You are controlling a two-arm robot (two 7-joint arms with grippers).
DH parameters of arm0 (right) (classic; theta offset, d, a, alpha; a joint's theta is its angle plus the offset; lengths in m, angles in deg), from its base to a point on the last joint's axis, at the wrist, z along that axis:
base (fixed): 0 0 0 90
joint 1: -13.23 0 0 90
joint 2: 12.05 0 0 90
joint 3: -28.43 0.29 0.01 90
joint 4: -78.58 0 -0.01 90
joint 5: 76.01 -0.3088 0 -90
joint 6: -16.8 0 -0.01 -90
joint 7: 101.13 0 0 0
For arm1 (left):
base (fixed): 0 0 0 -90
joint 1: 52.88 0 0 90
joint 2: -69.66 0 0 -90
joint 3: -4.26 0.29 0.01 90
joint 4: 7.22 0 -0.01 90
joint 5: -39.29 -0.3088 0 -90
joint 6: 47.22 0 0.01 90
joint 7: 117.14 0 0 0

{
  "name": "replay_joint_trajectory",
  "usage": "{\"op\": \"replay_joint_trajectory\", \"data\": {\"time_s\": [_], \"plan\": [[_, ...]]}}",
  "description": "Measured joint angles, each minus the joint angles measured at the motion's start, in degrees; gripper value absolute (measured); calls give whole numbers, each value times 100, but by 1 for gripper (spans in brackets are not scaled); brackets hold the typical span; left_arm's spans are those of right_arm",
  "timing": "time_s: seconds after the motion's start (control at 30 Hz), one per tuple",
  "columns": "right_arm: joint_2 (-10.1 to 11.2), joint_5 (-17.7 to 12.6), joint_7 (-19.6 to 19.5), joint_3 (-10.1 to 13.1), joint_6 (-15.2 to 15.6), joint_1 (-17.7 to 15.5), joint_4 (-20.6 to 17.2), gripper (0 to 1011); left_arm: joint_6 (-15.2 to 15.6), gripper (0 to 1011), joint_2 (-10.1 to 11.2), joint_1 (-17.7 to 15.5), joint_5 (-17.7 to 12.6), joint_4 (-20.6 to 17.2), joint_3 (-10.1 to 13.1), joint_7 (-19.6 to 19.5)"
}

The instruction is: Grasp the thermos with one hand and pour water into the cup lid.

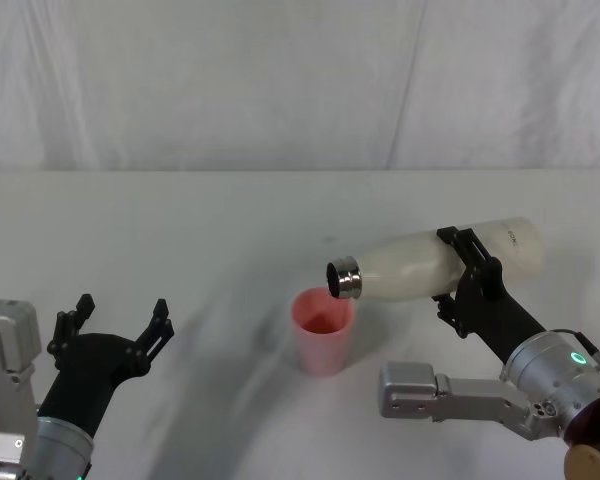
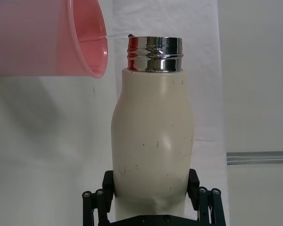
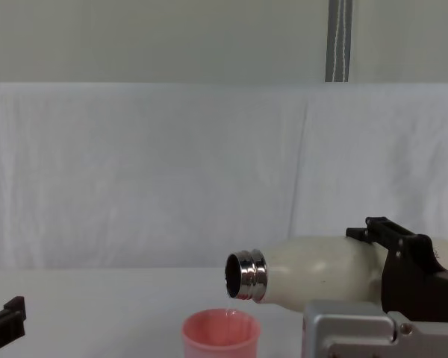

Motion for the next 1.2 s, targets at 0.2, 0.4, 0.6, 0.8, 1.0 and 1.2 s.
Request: {"op": "replay_joint_trajectory", "data": {"time_s": [0.2,0.4,0.6,0.8,1.0,1.2], "plan": [[0,0,0,0,0,0,0,950,0,1001,0,0,0,0,0,0],[0,0,0,0,0,0,0,950,0,1001,0,0,0,0,0,0],[0,1,7,-1,2,0,-1,950,0,1001,0,0,0,0,0,0],[6,16,51,-14,14,24,-1,950,0,1001,0,0,0,0,0,0],[18,56,82,-33,32,54,-1,950,0,1001,0,0,0,0,0,0],[39,119,113,-60,68,82,-8,950,0,1001,0,0,0,0,0,0]]}}
